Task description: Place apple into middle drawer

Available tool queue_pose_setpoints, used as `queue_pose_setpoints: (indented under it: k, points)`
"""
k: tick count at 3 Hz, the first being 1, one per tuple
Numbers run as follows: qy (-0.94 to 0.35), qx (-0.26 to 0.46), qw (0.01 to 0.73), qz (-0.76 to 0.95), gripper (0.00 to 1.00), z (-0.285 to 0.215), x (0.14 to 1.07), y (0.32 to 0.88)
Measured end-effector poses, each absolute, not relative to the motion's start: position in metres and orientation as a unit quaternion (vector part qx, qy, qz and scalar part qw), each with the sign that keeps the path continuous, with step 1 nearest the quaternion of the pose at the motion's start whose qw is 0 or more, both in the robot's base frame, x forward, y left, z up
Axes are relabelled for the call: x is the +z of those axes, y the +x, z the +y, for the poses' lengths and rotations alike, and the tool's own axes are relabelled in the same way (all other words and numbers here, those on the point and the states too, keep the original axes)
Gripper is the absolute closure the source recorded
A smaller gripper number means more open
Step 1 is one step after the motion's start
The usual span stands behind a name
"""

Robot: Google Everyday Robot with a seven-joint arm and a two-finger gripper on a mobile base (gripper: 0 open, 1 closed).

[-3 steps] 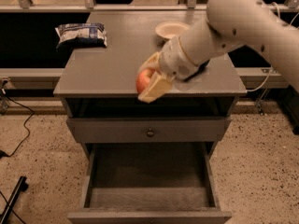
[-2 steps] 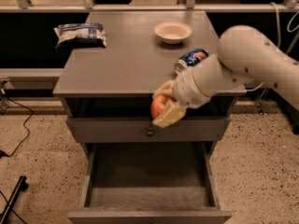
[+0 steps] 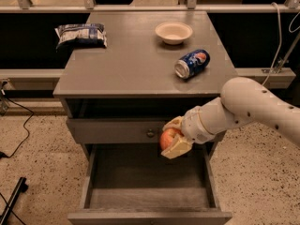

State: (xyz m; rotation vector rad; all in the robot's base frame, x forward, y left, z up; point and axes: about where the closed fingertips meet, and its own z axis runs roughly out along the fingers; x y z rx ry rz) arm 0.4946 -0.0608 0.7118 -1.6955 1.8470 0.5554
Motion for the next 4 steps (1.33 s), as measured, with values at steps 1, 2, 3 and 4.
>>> queue_pose_setpoints:
  k: [1, 2, 3, 4]
  points:
    - [-0.617, 0.217, 0.308, 0.691, 1.00, -0.058, 0.684, 0.495]
    - [-0.582, 0.250, 0.361, 0.685, 1.00, -0.051, 0.614, 0.488]
    - [-0.562, 0.282, 0.385, 0.675, 1.00, -0.043, 0.544, 0.483]
    - [-0.554, 0.304, 0.388, 0.671, 1.00, -0.037, 0.494, 0.481]
